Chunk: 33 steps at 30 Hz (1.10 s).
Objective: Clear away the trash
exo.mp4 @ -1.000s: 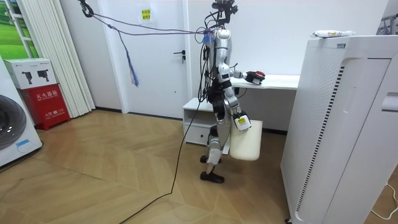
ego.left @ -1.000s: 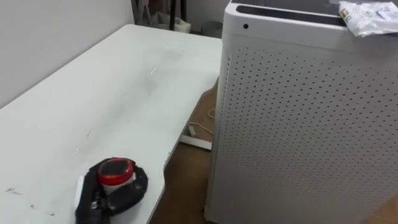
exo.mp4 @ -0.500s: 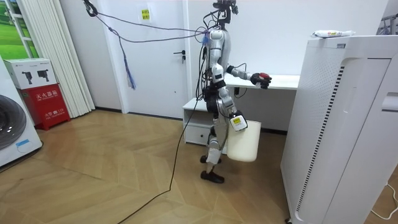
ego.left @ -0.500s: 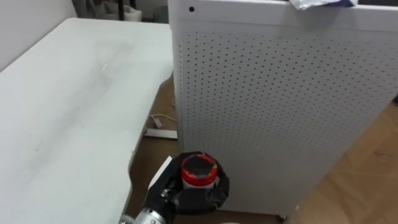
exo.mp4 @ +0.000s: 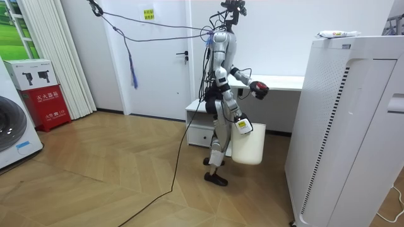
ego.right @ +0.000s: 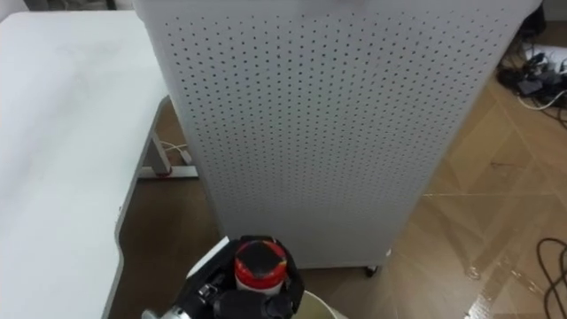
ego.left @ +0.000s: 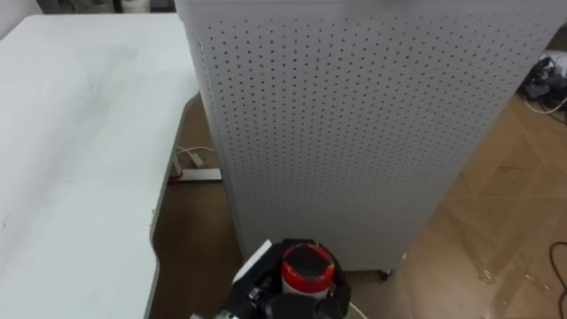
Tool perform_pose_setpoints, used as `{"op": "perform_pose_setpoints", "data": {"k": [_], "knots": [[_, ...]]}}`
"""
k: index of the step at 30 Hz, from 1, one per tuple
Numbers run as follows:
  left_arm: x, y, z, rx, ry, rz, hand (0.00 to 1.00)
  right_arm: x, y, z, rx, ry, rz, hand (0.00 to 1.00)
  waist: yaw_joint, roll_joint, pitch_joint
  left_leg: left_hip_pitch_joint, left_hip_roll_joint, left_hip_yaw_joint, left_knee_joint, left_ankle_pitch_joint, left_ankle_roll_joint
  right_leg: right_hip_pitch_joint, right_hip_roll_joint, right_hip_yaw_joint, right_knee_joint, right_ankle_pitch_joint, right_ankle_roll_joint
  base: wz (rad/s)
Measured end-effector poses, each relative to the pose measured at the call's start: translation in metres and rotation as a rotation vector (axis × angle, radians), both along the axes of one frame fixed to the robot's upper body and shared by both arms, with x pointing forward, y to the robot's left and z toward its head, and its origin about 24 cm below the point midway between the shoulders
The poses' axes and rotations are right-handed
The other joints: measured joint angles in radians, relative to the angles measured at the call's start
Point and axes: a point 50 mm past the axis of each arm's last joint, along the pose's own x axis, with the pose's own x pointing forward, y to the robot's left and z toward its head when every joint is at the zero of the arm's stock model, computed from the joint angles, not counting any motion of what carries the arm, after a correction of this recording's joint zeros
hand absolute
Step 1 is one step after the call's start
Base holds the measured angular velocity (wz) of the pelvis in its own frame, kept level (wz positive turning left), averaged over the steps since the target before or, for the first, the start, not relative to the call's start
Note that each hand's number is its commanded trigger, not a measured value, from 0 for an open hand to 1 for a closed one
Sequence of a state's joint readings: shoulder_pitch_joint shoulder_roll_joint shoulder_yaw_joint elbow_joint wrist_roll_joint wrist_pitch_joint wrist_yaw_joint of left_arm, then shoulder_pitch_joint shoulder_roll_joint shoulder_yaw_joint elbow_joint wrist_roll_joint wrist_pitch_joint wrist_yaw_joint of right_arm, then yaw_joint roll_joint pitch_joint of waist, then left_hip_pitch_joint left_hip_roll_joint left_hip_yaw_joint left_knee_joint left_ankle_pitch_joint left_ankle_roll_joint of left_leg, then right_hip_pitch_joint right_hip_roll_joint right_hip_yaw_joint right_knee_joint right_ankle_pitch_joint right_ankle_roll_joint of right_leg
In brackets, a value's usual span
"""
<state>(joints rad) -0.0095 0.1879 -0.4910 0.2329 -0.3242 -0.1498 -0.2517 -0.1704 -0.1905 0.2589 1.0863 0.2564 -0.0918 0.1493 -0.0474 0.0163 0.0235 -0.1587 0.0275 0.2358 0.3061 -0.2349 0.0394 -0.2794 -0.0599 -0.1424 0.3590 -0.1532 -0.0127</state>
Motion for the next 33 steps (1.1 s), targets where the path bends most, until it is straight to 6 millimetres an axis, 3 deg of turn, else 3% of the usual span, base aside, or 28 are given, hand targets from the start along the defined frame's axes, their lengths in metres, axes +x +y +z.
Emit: {"op": "perform_pose_setpoints", "data": {"k": [5,6,7,8,29,33], "knots": [[-0.006,-0.005,-0.01,0.011,0.042,-0.044,1.0,0.004,0.001,0.002,-0.011,-0.013,0.007,1.0,-0.002,0.013,0.003,0.001,-0.002,0.003,-0.004,0.0,0.0,-0.003,-0.004,-0.009,0.002,0.0,0.0,-0.01],[-0.006,-0.005,-0.011,0.013,0.048,-0.043,0.84,0.004,0.001,0.002,-0.017,-0.014,0.008,1.0,-0.002,0.014,0.0039,0.001,-0.002,0.003,-0.005,0.0,0.0,-0.003,-0.005,-0.01,0.002,0.0,0.0,0.0],[-0.006,-0.004,-0.015,0.02,0.064,-0.041,0.21,0.004,0.001,0.002,-0.027,-0.014,0.013,1.0,-0.003,0.016,0.0054,0.0,-0.003,0.003,-0.005,0.0,0.0,-0.003,-0.007,-0.013,0.002,0.0,0.0,0.0],[-0.007,-0.003,-0.02,0.029,0.084,-0.036,0.0,0.004,0.002,0.002,-0.036,-0.014,0.02,1.0,-0.003,0.018,0.0061,-0.003,-0.004,0.003,-0.006,0.0,0.0,-0.007,-0.008,-0.015,0.005,0.0,0.0,0.0],[-0.008,-0.014,-0.025,0.049,0.111,-0.093,0.0,-0.002,0.006,-0.003,-0.062,0.016,0.087,1.0,-0.007,0.023,0.008,-0.037,-0.005,0.008,0.002,0.001,0.007,-0.048,-0.013,-0.011,0.018,-0.001,-0.002,0.0],[-0.008,-0.014,-0.025,0.049,0.109,-0.094,0.0,-0.003,0.001,-0.002,-0.073,0.013,0.087,1.0,-0.027,0.022,0.008,-0.037,-0.006,0.011,0.001,0.001,0.007,-0.05,-0.014,-0.009,0.017,-0.001,-0.001,-0.01]]}}
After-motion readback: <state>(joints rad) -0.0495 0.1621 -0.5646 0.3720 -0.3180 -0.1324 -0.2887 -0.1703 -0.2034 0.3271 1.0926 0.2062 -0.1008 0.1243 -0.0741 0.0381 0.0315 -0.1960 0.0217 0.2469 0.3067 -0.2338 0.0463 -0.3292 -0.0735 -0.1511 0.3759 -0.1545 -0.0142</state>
